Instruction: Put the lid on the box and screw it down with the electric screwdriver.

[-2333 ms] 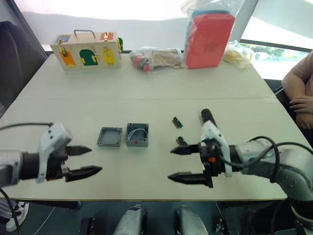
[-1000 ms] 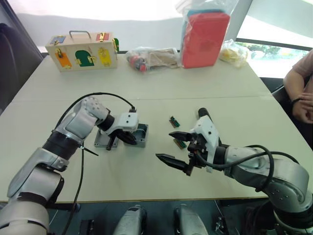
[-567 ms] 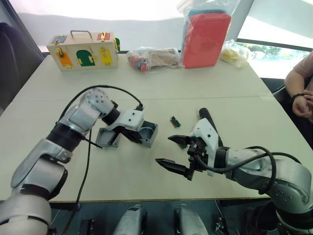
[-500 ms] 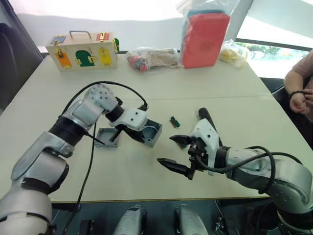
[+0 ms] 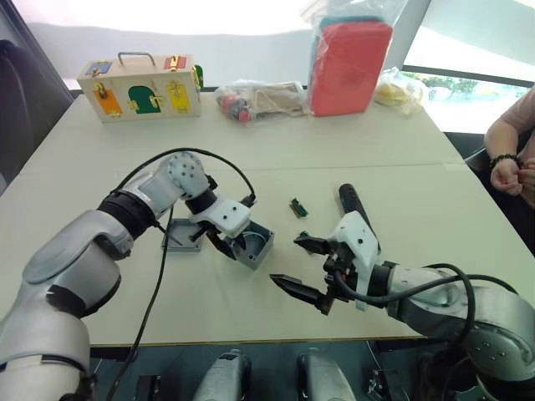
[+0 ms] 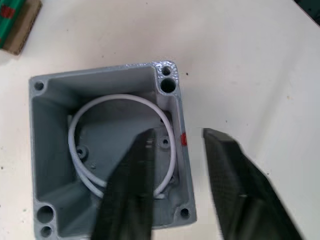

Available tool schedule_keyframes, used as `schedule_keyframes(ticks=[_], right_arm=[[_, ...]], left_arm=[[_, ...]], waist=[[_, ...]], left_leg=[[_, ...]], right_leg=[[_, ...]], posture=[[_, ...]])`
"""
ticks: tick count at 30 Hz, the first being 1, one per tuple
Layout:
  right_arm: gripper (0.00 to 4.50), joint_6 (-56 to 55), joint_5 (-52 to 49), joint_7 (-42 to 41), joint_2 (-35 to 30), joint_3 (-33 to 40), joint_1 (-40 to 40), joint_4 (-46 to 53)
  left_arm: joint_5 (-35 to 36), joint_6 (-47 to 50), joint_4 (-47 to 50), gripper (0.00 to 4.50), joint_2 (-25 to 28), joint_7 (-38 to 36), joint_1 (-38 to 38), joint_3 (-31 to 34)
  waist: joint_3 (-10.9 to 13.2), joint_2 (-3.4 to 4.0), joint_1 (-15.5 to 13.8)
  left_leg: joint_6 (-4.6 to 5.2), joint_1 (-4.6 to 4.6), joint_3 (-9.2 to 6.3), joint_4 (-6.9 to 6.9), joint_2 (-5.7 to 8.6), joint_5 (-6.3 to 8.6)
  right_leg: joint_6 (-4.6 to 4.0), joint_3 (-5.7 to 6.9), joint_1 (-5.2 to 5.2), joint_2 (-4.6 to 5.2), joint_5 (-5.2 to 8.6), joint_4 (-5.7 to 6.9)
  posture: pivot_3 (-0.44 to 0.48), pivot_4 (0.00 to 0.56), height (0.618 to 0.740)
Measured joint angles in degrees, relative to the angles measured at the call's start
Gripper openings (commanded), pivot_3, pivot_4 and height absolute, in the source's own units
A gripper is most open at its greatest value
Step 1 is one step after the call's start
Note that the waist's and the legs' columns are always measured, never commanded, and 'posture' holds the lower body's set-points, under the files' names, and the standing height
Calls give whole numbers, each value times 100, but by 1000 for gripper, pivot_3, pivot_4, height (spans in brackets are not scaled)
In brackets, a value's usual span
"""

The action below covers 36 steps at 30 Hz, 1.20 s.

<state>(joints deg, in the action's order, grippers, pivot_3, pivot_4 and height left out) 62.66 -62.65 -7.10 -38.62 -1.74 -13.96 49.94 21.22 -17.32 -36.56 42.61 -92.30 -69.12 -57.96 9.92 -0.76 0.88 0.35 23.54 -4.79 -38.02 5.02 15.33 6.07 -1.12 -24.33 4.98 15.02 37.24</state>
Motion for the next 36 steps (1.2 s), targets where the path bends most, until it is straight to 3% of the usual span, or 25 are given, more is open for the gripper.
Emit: schedule_keyframes(ticks=[5,7,10,12,15,18,22,26,36], right_arm=[[4500,-9,-361,-147,-159,60,-255,-36],[4500,-74,-579,-406,-272,120,-615,-123],[4500,-238,-387,-958,-383,5,-1315,-351],[4500,-450,107,-1379,-467,-332,-1677,-491],[4500,-836,1045,-1918,-546,-1061,-2004,-634],[4500,-1365,2148,-2448,-554,-1991,-2221,-877],[4500,-1768,2833,-2766,-328,-2339,-2218,-1161],[4500,-1966,3242,-2861,14,-2509,-2195,-1250],[4500,-1878,3584,-2935,290,-2506,-2037,-1256]], left_arm=[[648,905,821,2178,992,0,-487,99],[927,1577,1250,2178,1586,-2,-555,432],[666,3493,1730,2178,2241,264,-581,1191],[428,4598,2074,2178,2399,967,-253,1748],[395,6304,2628,2178,2223,2131,428,2454],[376,8444,3126,2178,1628,3541,929,3160],[349,9792,3654,2178,1385,4425,1405,3868],[206,10705,3724,2178,874,5158,1634,4554],[179,10911,3638,2178,847,5726,2082,4611]], waist=[[1,0,16],[2,2,69],[-1,7,125],[-2,8,121],[-1,3,112],[2,-4,112],[1,-9,149],[-1,-10,114],[-3,-12,-31]], left_leg=[[6,0,0,-1,0,3],[10,-2,1,0,0,6],[18,-4,-3,-2,1,11],[27,-10,-4,-9,4,16],[26,-7,-8,-17,9,15],[25,-5,-7,-23,15,15],[-15,-1,-4,-18,14,-6],[-20,-4,-5,-13,14,-8],[-38,-4,-5,-12,24,-16]], right_leg=[[9,-1,0,-1,6,2],[11,-6,-2,-4,7,3],[30,-4,4,-11,19,10],[42,-4,9,-9,27,23],[45,-4,8,-2,29,35],[51,-5,3,3,33,44],[51,-15,-19,6,33,74],[50,-18,-28,6,33,78],[48,-20,-25,18,32,74]], posture=[[0,150,740],[0,150,740],[0,150,740],[0,150,740],[0,150,740],[0,150,740],[0,150,740],[0,150,740],[0,150,740]])
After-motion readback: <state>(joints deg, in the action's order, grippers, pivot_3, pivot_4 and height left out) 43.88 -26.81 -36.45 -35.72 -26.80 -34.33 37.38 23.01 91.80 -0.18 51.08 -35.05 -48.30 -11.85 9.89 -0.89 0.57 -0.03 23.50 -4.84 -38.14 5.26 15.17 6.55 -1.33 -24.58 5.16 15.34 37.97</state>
